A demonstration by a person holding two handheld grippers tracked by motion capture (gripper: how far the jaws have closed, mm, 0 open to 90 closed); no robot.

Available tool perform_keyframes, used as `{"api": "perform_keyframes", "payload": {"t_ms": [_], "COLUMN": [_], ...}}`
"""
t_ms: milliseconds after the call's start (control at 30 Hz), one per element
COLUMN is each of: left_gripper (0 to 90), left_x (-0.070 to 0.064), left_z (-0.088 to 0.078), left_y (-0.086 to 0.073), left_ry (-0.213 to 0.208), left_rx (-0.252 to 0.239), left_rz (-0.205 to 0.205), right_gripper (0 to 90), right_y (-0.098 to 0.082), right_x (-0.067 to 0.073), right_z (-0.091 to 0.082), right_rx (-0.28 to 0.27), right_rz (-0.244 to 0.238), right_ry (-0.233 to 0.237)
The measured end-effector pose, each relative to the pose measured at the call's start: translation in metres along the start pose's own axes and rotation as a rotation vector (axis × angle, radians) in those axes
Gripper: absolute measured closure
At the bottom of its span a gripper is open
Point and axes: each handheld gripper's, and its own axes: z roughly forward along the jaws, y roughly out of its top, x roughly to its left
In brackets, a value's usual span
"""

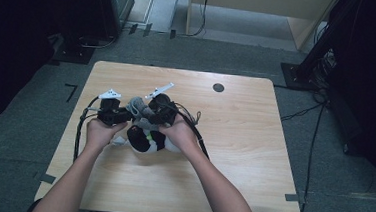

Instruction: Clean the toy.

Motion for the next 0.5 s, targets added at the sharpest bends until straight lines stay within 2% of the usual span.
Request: {"api": "perform_keyframes", "payload": {"t_ms": [233,400,500], "left_gripper": [68.6,68.6,68.6], "left_x": [0.001,0.002,0.002], "left_z": [0.0,0.0,0.002], "left_y": [0.001,0.0,0.0], "left_ry": [0.004,0.012,0.013], "left_rx": [0.009,0.007,0.002], "left_rz": [0.01,0.011,0.002], "right_gripper": [80.3,80.2,80.2], "right_y": [-0.01,-0.017,-0.025], "right_x": [-0.011,-0.019,-0.03], "right_z": [-0.012,-0.026,-0.037], "right_rx": [0.002,-0.02,-0.028], "right_rz": [0.04,0.069,0.094], "right_ry": [0.015,0.021,0.014]}}
